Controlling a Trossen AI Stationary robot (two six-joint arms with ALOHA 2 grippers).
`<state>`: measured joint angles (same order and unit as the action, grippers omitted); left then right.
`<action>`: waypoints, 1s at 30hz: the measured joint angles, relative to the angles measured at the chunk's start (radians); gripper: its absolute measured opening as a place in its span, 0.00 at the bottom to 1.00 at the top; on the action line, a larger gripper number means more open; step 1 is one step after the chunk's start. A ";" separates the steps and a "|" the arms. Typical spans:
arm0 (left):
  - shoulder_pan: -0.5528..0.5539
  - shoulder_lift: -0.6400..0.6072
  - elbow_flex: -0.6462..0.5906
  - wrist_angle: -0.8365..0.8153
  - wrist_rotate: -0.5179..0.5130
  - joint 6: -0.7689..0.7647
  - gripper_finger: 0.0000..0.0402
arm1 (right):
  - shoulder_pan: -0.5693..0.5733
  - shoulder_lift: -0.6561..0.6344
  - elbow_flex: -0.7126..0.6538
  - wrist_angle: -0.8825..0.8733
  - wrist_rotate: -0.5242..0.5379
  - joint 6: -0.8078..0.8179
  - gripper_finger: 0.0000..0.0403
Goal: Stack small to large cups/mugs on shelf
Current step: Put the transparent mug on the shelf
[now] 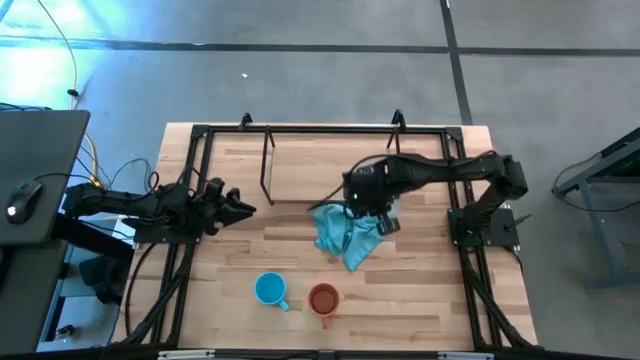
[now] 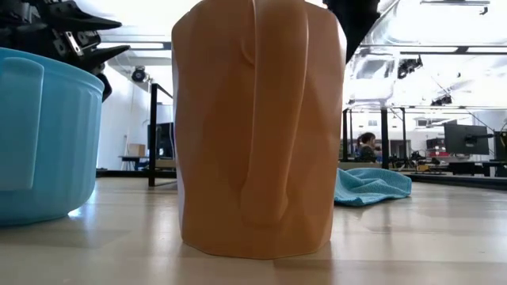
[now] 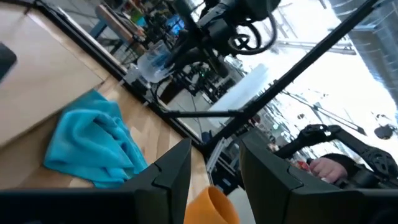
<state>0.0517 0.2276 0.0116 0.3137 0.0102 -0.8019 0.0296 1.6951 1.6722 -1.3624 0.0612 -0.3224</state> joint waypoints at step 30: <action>0.000 0.000 0.000 0.030 -0.145 0.037 0.31 | -0.314 0.000 -0.042 0.107 -0.176 -0.831 0.01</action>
<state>0.0517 0.2276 0.0116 0.3435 -0.1347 -0.7647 -0.2846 1.6955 1.6305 -1.2557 -0.1150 -1.1539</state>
